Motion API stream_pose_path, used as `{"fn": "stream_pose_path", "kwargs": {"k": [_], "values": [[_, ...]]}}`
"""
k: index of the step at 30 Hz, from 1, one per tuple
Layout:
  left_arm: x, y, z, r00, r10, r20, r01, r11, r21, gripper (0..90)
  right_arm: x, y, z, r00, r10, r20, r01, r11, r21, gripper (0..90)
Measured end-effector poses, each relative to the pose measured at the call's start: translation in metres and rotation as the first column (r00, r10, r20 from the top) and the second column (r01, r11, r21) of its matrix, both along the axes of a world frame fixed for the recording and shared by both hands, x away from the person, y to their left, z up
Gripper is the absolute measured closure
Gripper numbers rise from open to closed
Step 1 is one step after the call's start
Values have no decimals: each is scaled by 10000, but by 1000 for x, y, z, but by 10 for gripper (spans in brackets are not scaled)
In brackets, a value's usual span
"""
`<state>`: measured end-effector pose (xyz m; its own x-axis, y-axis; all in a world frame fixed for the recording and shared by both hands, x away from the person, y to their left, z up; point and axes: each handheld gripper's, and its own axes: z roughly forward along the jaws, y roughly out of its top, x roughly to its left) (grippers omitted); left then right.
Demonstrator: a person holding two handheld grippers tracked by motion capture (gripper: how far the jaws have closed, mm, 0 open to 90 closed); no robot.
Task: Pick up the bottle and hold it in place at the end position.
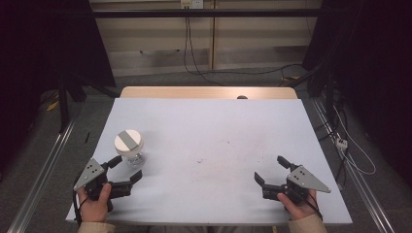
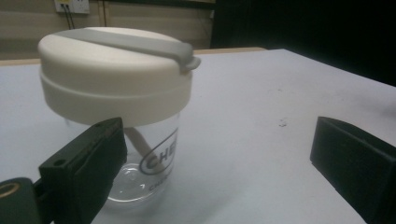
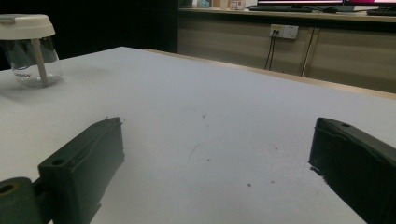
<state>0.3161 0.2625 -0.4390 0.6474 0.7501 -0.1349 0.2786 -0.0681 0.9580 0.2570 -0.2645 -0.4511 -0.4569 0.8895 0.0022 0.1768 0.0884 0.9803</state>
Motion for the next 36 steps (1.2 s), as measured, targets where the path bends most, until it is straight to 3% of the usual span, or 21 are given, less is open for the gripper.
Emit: {"fn": "stream_pose_path", "kwargs": {"k": [3,12,14,25,34,36], "values": [[4,3,-2,9998,138,-154,-138,9999,-38,34,1,1,0,10000,-1,-1,1,10000,-4,27],[20,9,-7,9980,454,-437,-437,9982,399,26,1,2,-1,10000,50,34,-49,9999,-107,28],[25,11,-9,9959,653,-629,-640,9977,217,26,1,2,-1,10000,34,28,-34,9999,-109,28],[50,6,-14,9929,994,-656,-974,9947,344,31,2,4,-1,9999,116,46,-115,9998,-156,29],[61,4,-16,9882,1248,-884,-1209,9915,487,33,3,4,0,9999,144,64,-143,9998,-155,30],[63,2,-16,9899,1140,-844,-1095,9924,567,35,3,5,0,9999,153,68,-152,9997,-170,31]]}}
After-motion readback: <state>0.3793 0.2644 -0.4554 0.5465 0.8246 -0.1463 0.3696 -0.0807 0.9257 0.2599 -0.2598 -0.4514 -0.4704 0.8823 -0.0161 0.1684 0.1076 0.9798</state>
